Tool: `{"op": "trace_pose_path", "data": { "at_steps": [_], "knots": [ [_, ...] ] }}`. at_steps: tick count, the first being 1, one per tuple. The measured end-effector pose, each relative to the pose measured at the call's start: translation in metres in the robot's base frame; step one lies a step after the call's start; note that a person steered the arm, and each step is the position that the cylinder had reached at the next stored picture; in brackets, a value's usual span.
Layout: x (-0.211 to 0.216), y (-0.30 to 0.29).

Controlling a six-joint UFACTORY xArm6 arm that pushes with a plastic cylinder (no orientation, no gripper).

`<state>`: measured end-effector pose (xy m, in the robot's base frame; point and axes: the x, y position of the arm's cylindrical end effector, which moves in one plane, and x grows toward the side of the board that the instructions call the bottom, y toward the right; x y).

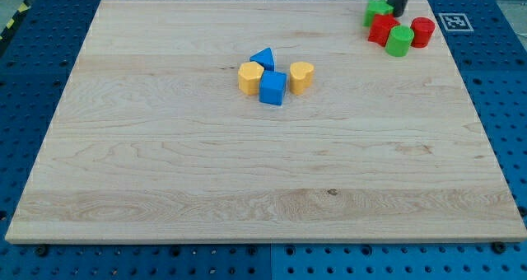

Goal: Separate green star from group of blocks

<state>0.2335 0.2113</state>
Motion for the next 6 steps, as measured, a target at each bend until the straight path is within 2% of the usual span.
{"op": "trace_pose_path", "data": {
  "at_steps": [2,4,6],
  "knots": [
    [0.017,-0.049],
    [0.019,-0.050],
    [0.050,-0.064]
  ]
}}
